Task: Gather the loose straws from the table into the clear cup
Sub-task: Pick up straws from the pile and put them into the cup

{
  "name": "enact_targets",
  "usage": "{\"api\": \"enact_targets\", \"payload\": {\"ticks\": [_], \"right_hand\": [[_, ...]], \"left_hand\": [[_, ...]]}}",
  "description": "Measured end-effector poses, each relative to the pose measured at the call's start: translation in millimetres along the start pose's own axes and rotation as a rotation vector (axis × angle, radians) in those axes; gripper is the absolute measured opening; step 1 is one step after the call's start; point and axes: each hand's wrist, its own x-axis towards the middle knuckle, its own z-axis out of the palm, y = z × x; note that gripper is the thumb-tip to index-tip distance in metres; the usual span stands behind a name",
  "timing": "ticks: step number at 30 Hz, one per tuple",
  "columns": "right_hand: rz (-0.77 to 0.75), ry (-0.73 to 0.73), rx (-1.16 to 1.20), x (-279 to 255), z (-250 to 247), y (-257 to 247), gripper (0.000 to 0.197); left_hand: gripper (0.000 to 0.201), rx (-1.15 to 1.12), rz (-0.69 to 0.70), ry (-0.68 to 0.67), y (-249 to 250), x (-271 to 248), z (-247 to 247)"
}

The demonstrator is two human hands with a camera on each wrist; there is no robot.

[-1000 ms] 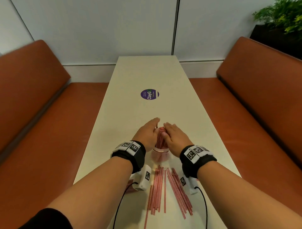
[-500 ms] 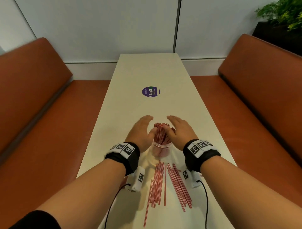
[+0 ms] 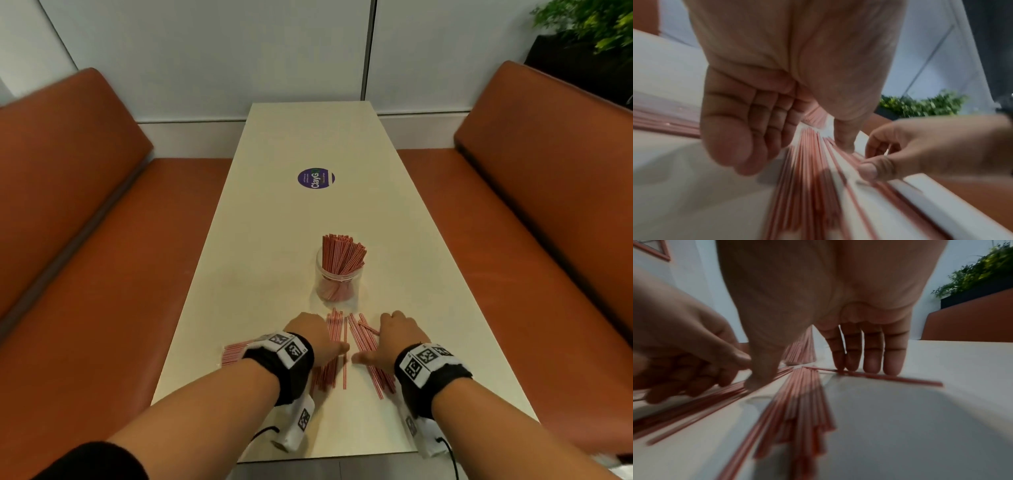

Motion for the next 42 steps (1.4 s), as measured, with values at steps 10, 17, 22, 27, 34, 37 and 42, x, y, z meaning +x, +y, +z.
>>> {"api": "enact_targets", "payload": {"ticks": [10,17,22,27,34,37,42], "right_hand": [[0.069,-0.045,0.015,-7,-11,-11,0.025],[0.105,-0.069,0.053,-5,-12,-17,0.029],[0.099,-0.114,0.063,-2,-15,-19,0.03],[0.097,-0.174,0.078,2,-16,-17,0.033],[0.161,-0.113,0.254,2,-19,-5,0.033],[0.162,-0.052,0.39,4,-21,2,0.031],[0.167,0.102,0.628,5,-30,12,0.031]], "left_hand": [[0.027,-0.002,-0.012,0.089,15,12,5],[0.028,0.015,-0.027,0.074,18,15,9],[0.027,0.001,-0.054,0.017,18,19,8],[0.031,-0.004,-0.013,-0.036,14,18,0],[0.03,-0.195,0.039,-0.084,3,14,-3],[0.014,-0.387,0.123,-0.142,6,11,-7],[0.019,-0.989,0.234,-0.204,24,6,-33]]}}
